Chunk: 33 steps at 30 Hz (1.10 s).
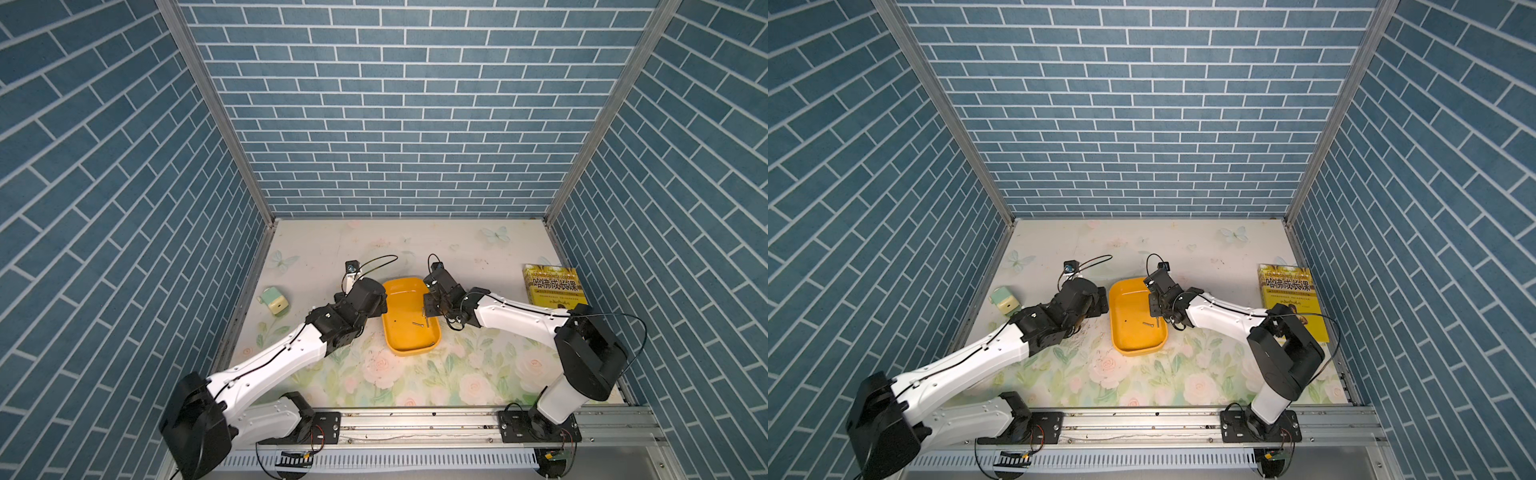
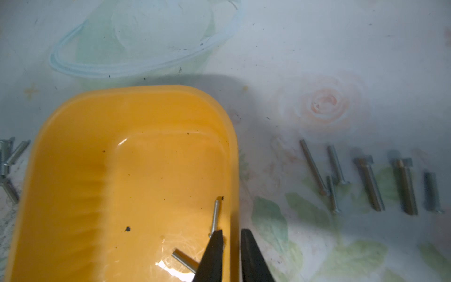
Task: Take out the screws from the storage box
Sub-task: Adjust the storage box at the center of the board, then pick up the screw from the storage box.
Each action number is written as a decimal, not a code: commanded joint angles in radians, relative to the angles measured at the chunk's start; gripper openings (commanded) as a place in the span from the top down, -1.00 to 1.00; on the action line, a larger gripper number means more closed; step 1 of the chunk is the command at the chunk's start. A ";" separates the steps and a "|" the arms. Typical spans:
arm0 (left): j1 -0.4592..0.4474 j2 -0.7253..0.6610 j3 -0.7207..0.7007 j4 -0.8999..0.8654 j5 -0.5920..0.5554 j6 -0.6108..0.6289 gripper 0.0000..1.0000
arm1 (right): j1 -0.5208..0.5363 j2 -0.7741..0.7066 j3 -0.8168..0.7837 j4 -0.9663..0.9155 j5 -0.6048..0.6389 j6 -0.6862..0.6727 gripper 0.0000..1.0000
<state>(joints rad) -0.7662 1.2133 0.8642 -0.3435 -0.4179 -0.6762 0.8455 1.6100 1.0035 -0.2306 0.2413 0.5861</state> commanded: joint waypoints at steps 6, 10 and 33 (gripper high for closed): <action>-0.005 0.289 0.206 0.097 0.298 0.075 -0.49 | -0.012 -0.201 -0.135 0.203 0.065 -0.152 0.20; -0.005 0.441 0.332 0.060 0.380 0.107 -0.45 | -0.054 -0.278 -0.215 0.368 0.089 -0.244 0.13; -0.006 0.733 0.577 -0.257 0.529 0.175 -0.29 | -0.394 0.075 0.067 0.633 -0.232 -0.415 0.11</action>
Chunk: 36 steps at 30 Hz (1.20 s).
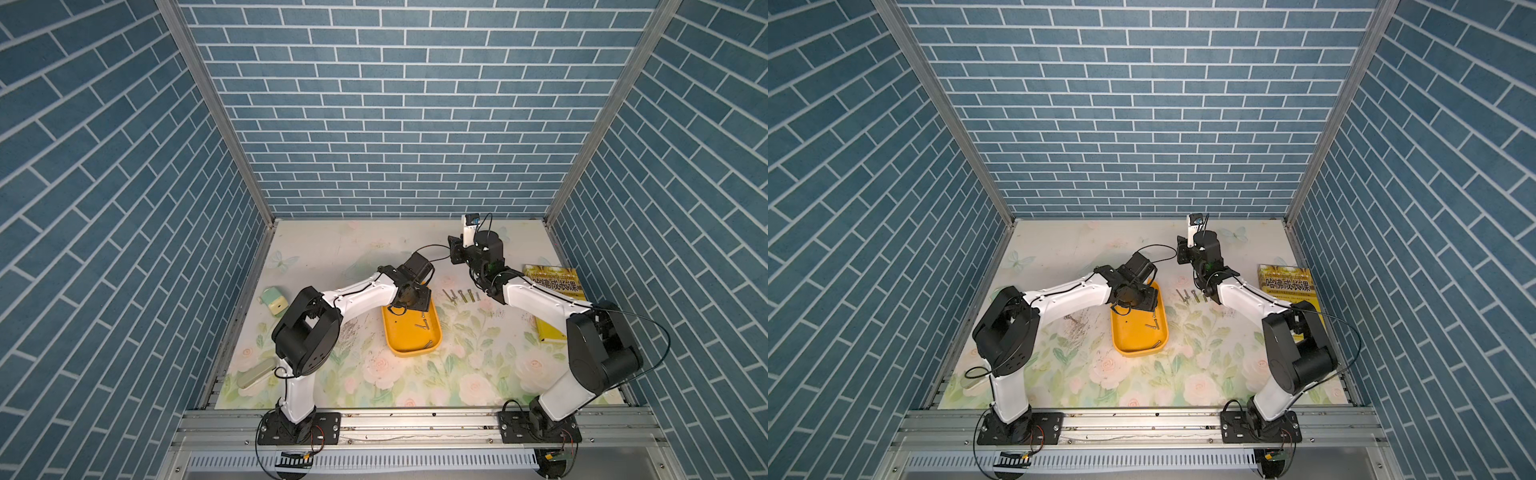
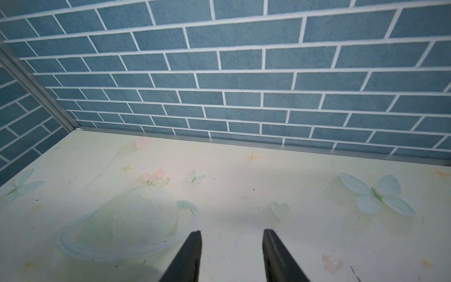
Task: Take out the screws from the storage box
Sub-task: Pick up the screw from the storage box.
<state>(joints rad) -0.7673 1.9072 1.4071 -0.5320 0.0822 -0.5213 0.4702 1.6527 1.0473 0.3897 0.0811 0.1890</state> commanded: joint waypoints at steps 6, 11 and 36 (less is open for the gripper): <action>-0.005 0.096 0.066 -0.117 0.043 0.014 -0.26 | -0.047 0.029 0.012 0.015 -0.100 -0.007 0.11; -0.009 0.110 0.062 -0.147 0.013 0.003 -0.20 | -0.050 0.023 0.004 0.014 -0.117 -0.002 0.12; -0.064 0.277 0.159 -0.297 -0.158 -0.064 0.19 | -0.049 -0.013 -0.026 0.002 -0.150 0.011 0.12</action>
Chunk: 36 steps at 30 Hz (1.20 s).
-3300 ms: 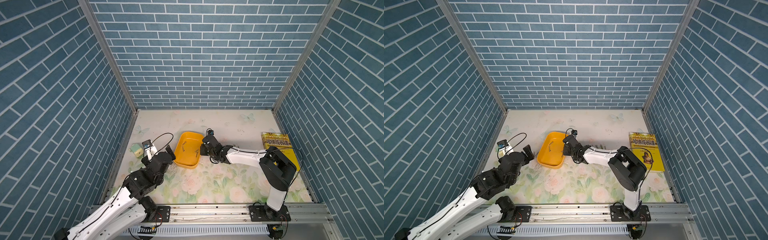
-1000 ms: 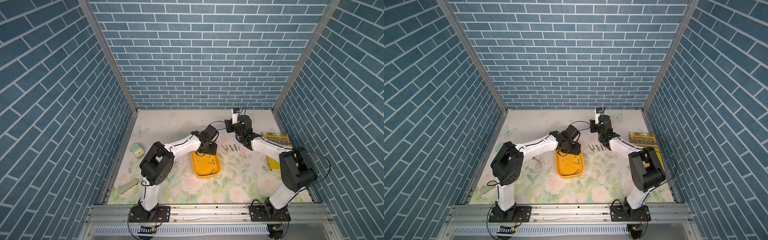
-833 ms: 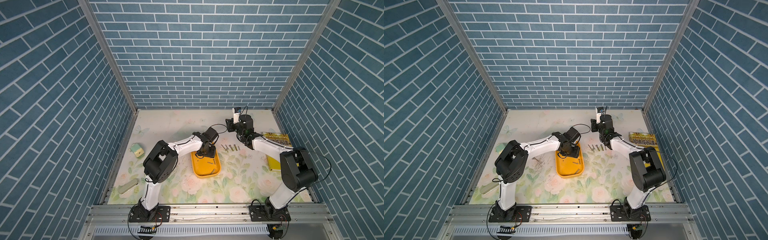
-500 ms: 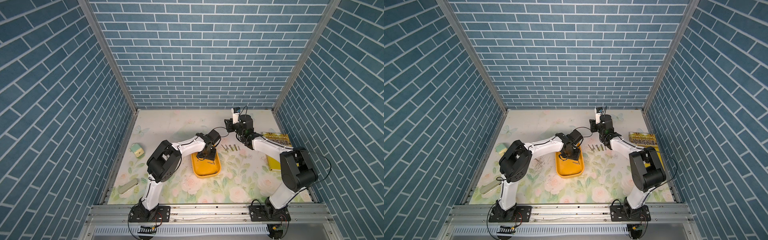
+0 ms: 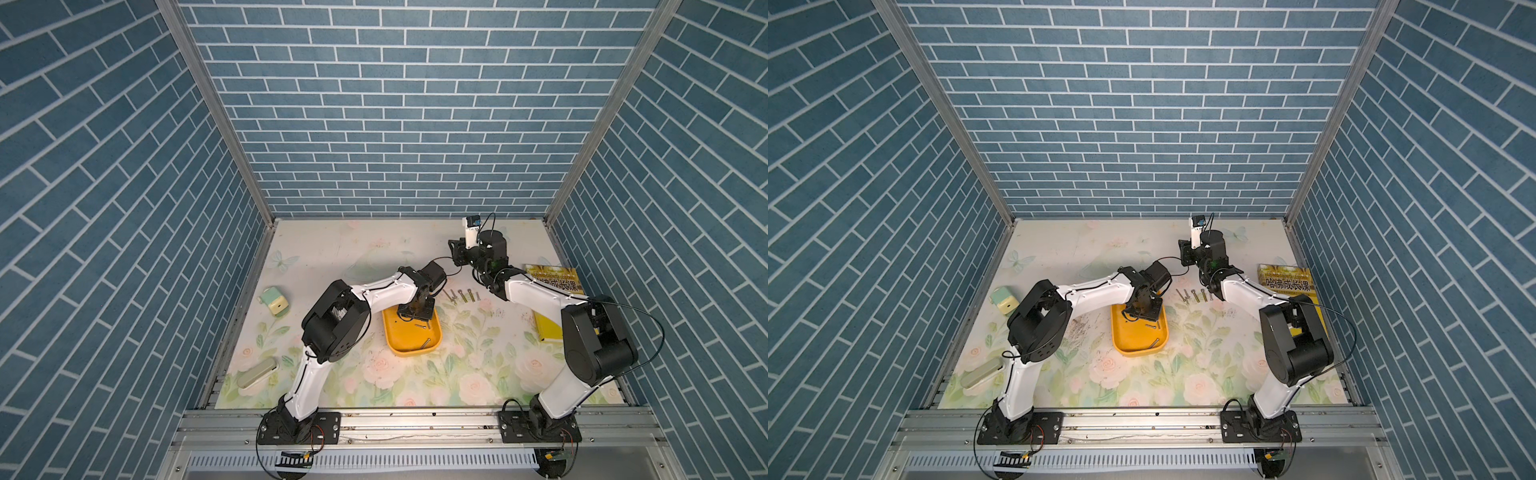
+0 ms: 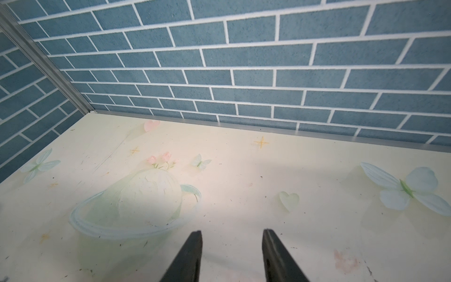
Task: Take out the screws from the storage box
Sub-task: Pick up the screw from the storage box.
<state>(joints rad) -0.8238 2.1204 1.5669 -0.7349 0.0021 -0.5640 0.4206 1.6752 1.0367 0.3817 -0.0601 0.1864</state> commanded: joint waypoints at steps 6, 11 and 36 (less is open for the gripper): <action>-0.017 0.110 0.004 -0.109 -0.095 -0.025 0.43 | 0.000 -0.034 -0.016 0.008 -0.043 0.015 0.12; -0.017 0.129 0.001 -0.102 -0.096 -0.013 0.46 | 0.001 -0.031 -0.018 0.008 -0.053 0.016 0.12; 0.020 -0.099 -0.017 0.122 -0.129 0.029 1.00 | 0.000 -0.089 -0.107 0.109 -0.098 0.021 0.12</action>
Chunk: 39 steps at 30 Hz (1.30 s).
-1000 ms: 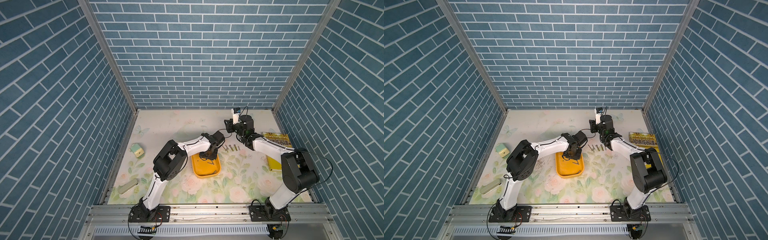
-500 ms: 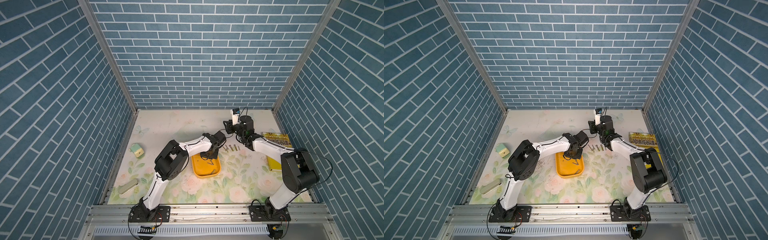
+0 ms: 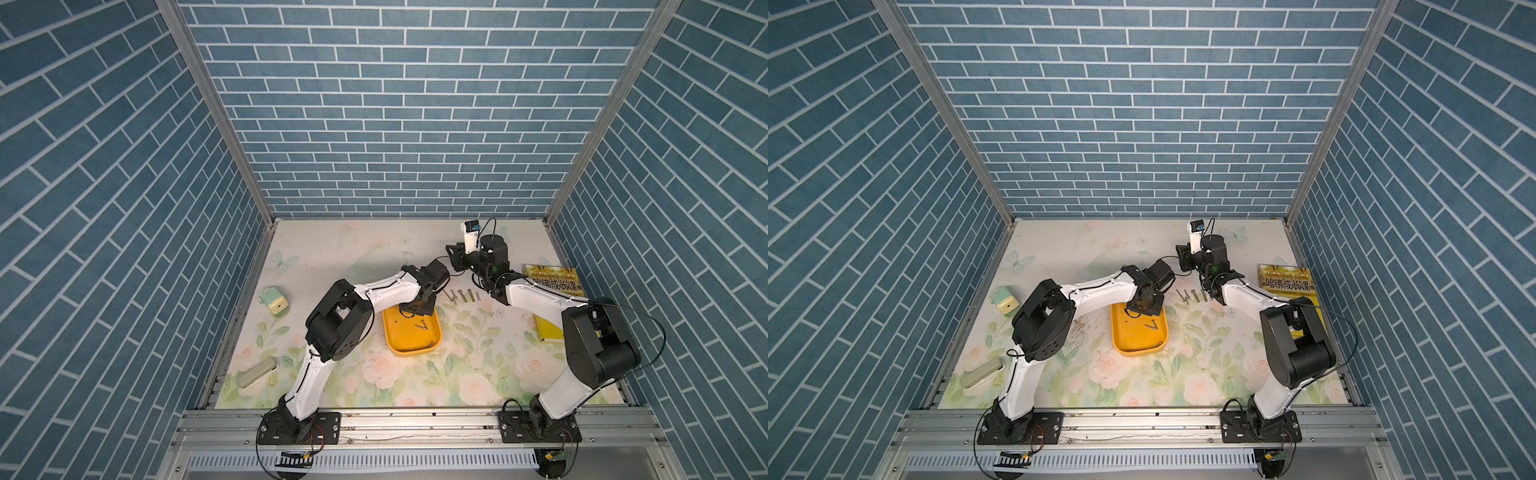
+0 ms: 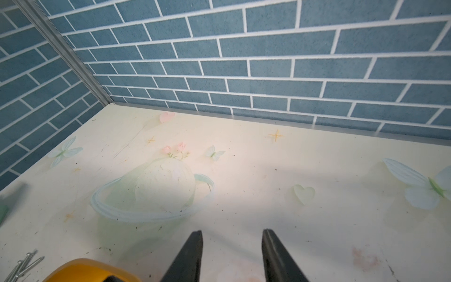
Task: Take out the screws from the storage box
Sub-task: Pick up the screw from the storage box, then place the screw at the center of the board.
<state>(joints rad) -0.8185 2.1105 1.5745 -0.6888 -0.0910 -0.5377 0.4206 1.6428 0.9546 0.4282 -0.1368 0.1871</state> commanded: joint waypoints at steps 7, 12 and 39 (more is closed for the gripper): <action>0.022 -0.252 -0.149 0.190 -0.048 -0.023 1.00 | 0.008 -0.185 -0.171 0.086 -0.053 0.067 0.15; 0.022 -0.380 -0.202 0.201 -0.067 -0.047 1.00 | 0.019 -0.267 -0.268 0.056 -0.026 0.104 0.17; 0.115 -0.719 -0.961 0.446 -0.329 -0.376 1.00 | 0.434 -0.211 -0.269 -0.065 0.147 -0.038 0.20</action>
<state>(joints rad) -0.7216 1.3617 0.6338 -0.3195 -0.4416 -0.8890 0.8322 1.4117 0.6601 0.4210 -0.0360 0.1749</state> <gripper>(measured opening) 0.115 0.398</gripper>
